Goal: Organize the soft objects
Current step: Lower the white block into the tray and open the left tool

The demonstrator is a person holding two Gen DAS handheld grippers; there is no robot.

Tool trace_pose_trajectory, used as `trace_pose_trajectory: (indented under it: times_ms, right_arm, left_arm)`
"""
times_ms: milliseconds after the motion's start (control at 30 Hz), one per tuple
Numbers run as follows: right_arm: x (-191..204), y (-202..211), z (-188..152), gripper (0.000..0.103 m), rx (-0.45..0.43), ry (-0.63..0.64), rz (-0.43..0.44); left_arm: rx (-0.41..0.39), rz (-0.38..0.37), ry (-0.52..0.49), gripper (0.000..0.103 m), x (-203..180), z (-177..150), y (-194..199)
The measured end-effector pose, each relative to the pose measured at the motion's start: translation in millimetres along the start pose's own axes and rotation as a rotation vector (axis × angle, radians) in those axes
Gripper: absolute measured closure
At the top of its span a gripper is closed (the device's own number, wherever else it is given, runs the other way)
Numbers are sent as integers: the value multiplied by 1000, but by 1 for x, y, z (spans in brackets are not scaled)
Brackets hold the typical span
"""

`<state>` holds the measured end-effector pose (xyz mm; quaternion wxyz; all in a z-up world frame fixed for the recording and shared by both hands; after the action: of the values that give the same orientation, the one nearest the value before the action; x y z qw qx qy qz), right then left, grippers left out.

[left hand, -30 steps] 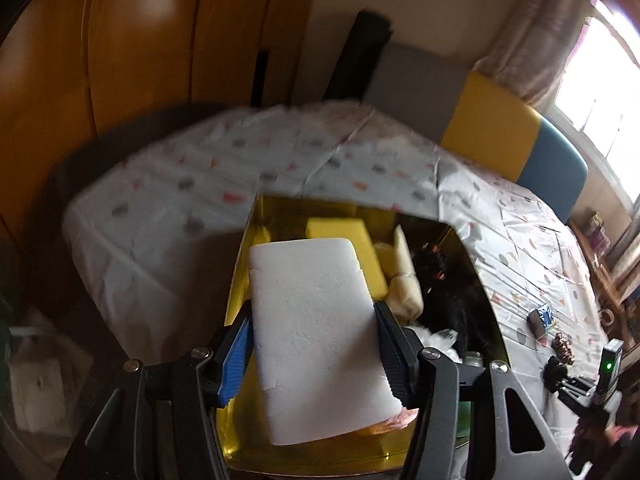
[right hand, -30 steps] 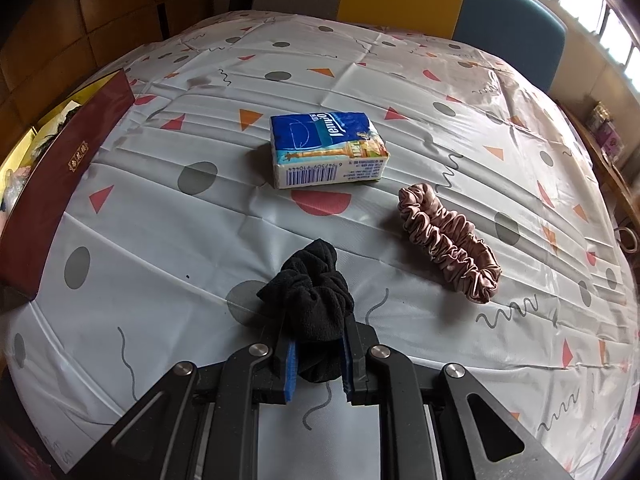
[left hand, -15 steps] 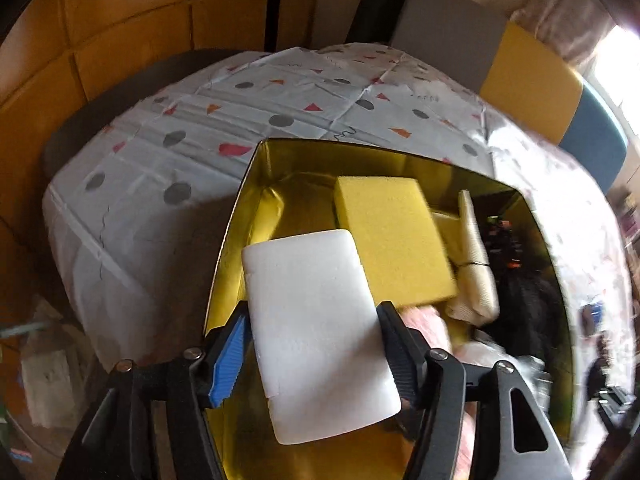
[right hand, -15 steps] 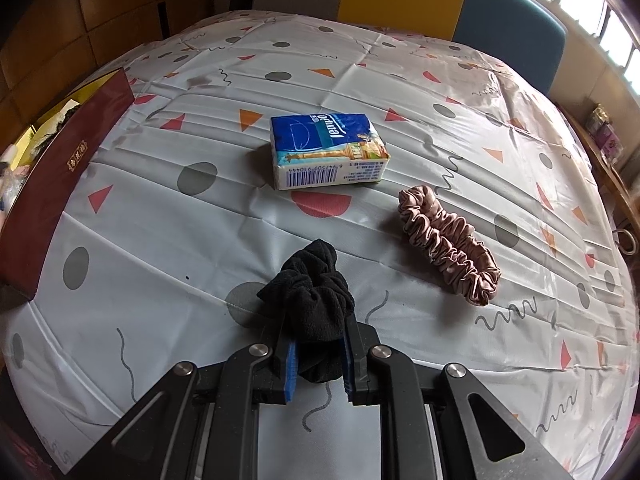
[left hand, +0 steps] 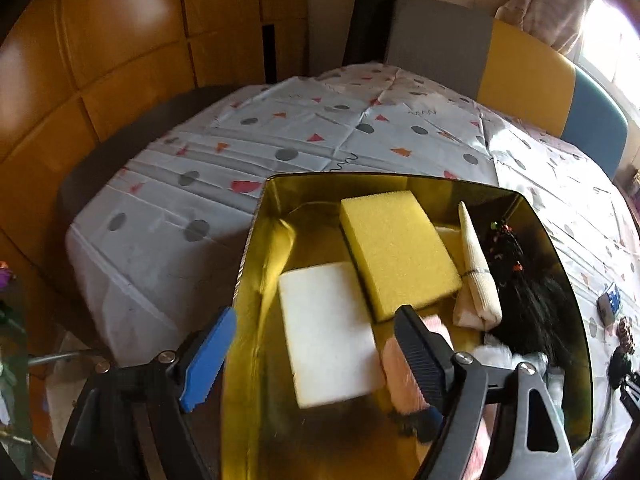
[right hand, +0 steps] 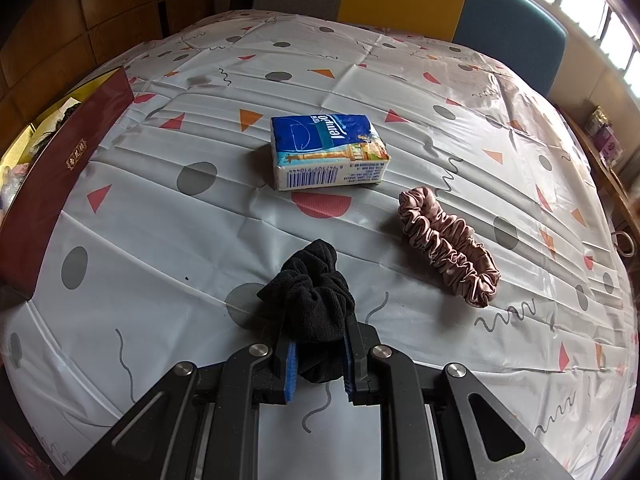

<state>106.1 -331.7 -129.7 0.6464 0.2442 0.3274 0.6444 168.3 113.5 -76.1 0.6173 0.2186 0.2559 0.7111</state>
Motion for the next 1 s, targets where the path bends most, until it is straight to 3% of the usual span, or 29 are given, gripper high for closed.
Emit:
trace_pose_trajectory:
  times_ms: [200,467,1000]
  right_arm:
    - [-1,0,0,86,-2,6,-4]
    - [0,1,-1,86,-5,15,-10]
    - [0,1,-1,86,1,11,-12]
  left_arm:
    - [-93,11,-11,21,-1,-9,39]
    - [-181,-36,-25,21,-19,-8,80]
    - [-212,-81,-26,21,-28,-10,105]
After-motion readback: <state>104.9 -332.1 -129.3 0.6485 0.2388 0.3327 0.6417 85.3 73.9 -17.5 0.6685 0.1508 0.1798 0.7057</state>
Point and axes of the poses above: each gripper's, at about its wrist camera, not at the fingertips, and y roughly against the way its jaws point, x to its left, z to its top, the point moved 5 cm from there along -y, roughly the way its jaws point, and after that the axes turned 14 degrees about -x, right-handed, at the moved point
